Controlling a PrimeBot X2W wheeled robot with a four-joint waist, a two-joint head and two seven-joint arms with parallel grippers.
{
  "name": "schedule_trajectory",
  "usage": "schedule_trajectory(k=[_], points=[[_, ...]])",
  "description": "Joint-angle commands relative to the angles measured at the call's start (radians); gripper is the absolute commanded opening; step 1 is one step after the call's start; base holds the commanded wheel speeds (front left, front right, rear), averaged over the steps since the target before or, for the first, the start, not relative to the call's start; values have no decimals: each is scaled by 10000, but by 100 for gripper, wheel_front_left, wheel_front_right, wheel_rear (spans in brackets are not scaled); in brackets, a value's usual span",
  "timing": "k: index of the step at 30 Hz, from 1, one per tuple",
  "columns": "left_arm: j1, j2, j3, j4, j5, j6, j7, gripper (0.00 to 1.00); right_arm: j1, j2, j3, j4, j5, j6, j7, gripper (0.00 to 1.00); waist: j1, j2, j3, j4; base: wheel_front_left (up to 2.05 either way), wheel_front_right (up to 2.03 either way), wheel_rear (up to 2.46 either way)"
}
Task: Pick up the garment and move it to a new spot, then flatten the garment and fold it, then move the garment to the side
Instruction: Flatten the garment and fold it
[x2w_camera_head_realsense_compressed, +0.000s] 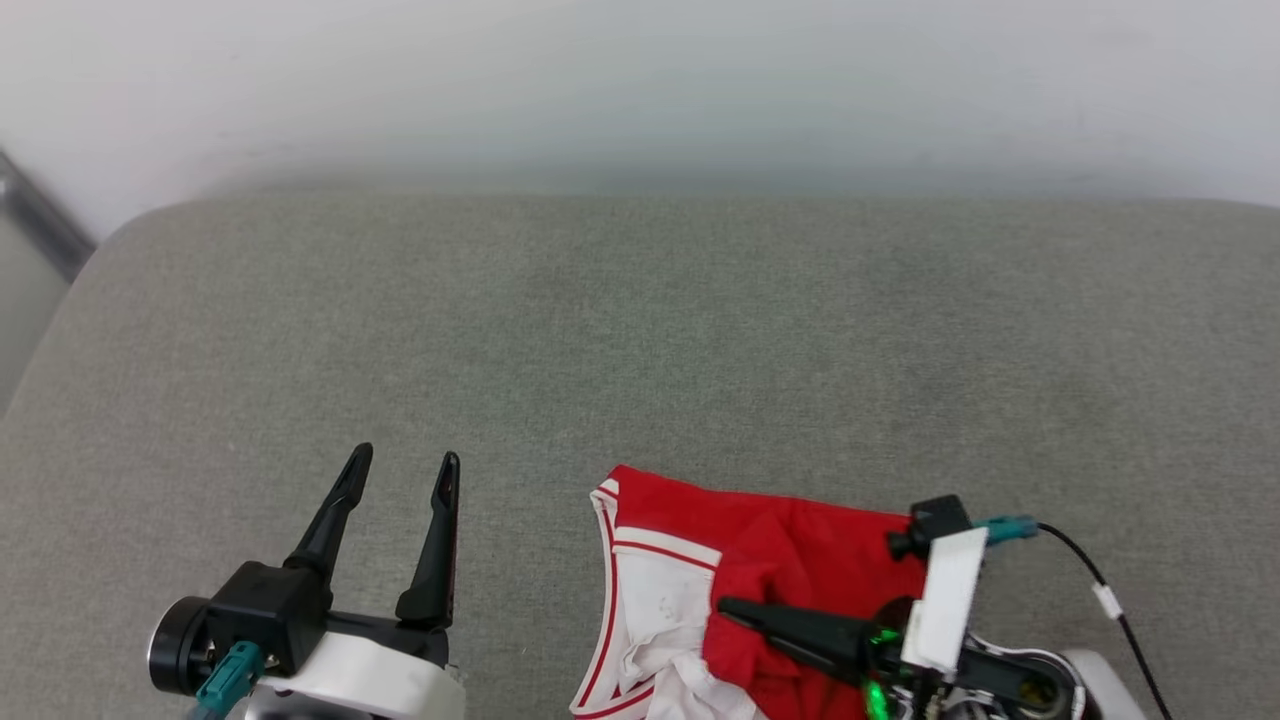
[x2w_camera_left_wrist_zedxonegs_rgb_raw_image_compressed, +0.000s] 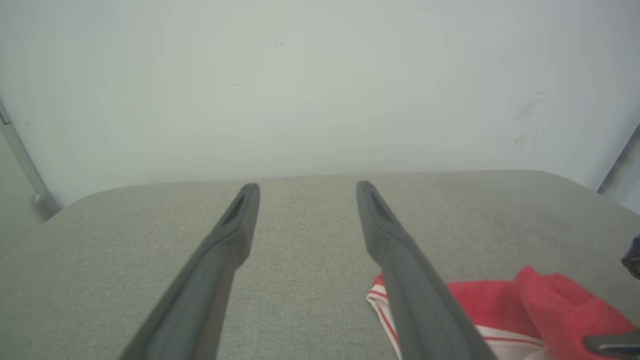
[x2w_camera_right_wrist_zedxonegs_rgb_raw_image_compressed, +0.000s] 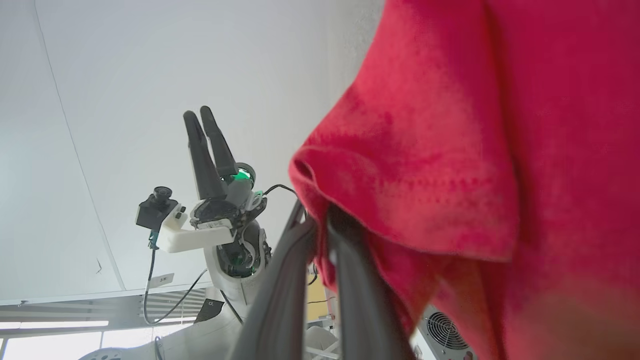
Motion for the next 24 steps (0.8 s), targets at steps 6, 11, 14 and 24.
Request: schedule_trajectory(k=[6,11,14,24], points=[[-399,-144,-71,179,-26,-179,-166,100,-663,5,1620,621,-33,0,-1471,0,0,-1,500,316,0,0,0],[-520,-275,-74,291,-15,-251,-301,100,-1014,6,2439,1011,-413,0,-2370,76,0,-1,626,368,0,0,0],[-488,-303,-55,350,-28,-287,-362,100,-1169,4,2761,1010,-838,0,-2731,100,0,-1,589,319,0,0,0],[-445,-287,-82,358,-1,-264,-409,100,-1695,-1033,4288,-654,-4380,0,-4708,100,0,-1,315,72,0,0,0]])
